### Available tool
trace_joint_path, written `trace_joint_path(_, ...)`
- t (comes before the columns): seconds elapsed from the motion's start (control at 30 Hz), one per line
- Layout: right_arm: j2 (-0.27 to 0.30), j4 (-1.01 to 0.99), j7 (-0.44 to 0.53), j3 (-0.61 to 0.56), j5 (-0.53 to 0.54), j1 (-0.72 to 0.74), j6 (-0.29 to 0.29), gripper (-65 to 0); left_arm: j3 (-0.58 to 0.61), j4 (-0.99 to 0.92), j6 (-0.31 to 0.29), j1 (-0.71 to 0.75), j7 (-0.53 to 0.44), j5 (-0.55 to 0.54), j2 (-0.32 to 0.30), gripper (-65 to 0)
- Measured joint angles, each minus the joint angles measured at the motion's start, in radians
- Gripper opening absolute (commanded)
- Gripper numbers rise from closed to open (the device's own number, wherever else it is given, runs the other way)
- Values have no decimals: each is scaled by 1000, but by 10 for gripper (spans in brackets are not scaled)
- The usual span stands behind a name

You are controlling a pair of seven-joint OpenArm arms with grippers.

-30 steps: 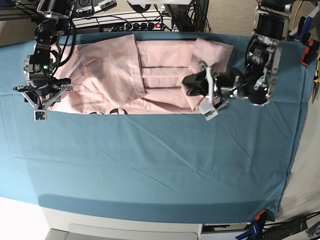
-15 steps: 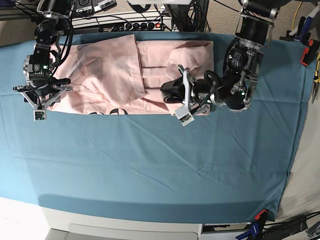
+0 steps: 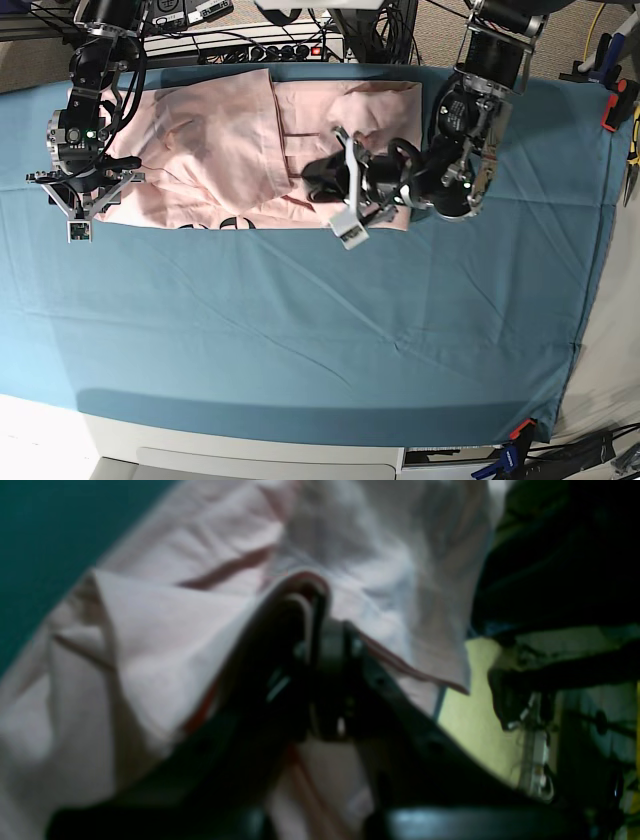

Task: Fold the T-shirt properly
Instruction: 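Lift the strip end with the left gripper and fold it toward the right gripper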

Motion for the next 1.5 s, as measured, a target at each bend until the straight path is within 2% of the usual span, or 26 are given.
trace_joint_path(0.23,0,0,9,0,0,-3,0,-383,-2,0,1,-12,-14,0,38,-650)
trace_joint_path(0.33,0,0,13,0,0,-14,0,-383,-6,0,40,-34,-23,0,39,-650)
trace_joint_path(0.47,0,0,13,0,0,-25,0,-383,-57,0,61,-47,-34,-2,42,-650)
trace_joint_path(0.63,0,0,16,0,0,-25,0,-383,-127,0,68,-48,-17,-55,41,-650)
trace_joint_path(0.97,0,0,17,0,0,-25,0,-383,-128,0,68,-47,29,-136,41,-650)
trace_joint_path(1.03,0,0,17,0,1,-25,0,-383,-128,0,44,-47,53,-165,41,-650)
trace_joint_path(1.23,0,0,25,0,26,-25,0,-383,-127,0,29,-13,57,-187,46,-650)
trace_joint_path(1.5,0,0,35,0,26,-25,0,-383,-110,0,14,-12,33,-161,132,-650)
